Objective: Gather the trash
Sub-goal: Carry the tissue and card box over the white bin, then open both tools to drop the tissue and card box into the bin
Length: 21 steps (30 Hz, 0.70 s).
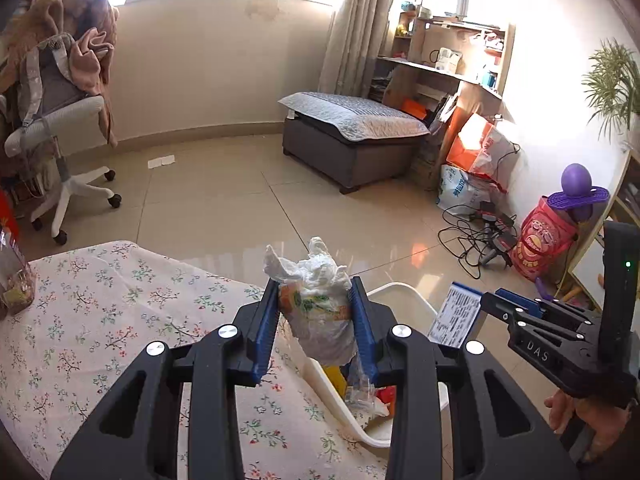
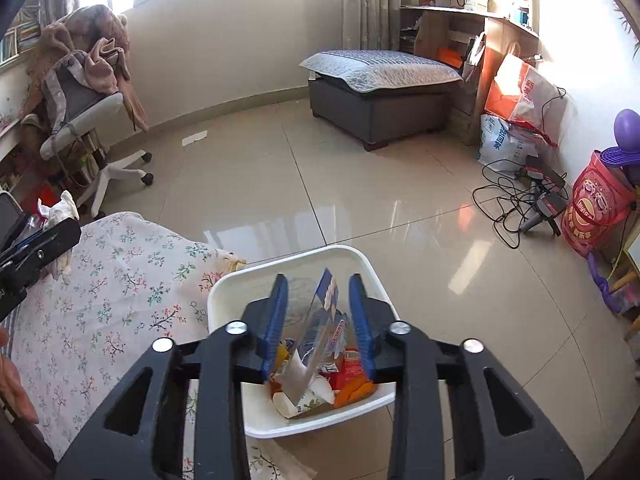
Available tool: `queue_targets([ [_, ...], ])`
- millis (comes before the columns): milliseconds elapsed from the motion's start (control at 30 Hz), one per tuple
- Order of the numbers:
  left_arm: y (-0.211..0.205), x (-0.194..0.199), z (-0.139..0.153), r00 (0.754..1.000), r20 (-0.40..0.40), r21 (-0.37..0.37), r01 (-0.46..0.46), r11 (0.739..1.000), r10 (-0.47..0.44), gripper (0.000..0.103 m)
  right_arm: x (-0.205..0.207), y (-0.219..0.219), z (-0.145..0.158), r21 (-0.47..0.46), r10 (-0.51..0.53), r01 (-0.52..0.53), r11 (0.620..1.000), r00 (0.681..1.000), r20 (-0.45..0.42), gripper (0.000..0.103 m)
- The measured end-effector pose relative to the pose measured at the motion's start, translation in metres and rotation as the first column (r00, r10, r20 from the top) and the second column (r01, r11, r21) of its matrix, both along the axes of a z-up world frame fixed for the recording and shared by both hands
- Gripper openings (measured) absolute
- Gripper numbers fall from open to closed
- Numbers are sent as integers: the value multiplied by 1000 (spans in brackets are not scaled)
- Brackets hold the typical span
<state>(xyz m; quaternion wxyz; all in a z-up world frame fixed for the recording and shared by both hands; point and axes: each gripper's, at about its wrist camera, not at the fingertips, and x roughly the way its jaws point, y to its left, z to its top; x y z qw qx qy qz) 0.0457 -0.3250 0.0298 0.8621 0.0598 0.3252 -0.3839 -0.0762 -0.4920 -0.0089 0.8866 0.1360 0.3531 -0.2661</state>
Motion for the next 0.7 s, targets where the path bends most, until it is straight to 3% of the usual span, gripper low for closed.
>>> queue_targets([
  [67, -20, -6, -3, 1000, -12, 5, 27, 1000, -27, 35, -13, -10, -5, -13, -41, 42, 999, 999, 16, 61],
  [233, -61, -18, -14, 996, -28, 30, 82, 996, -81, 35, -34, -38, -16, 60, -161, 158, 986, 986, 47, 75],
  [300, -73, -20, -18, 995, -40, 35, 96, 995, -95, 35, -41, -43, -14, 47, -212, 209, 977, 975, 66, 88],
  [400, -88, -23, -24, 992, -53, 46, 116, 992, -114, 36, -50, -48, -11, -3, -282, 283, 959, 955, 93, 95],
  [533, -104, -26, -30, 989, -73, 63, 134, 989, -129, 38, -57, -52, -11, -39, -339, 344, 938, 936, 98, 96],
  [700, -108, -28, -35, 987, -93, 77, 136, 988, -129, 61, -63, -57, -11, -41, -382, 388, 921, 918, 104, 96],
])
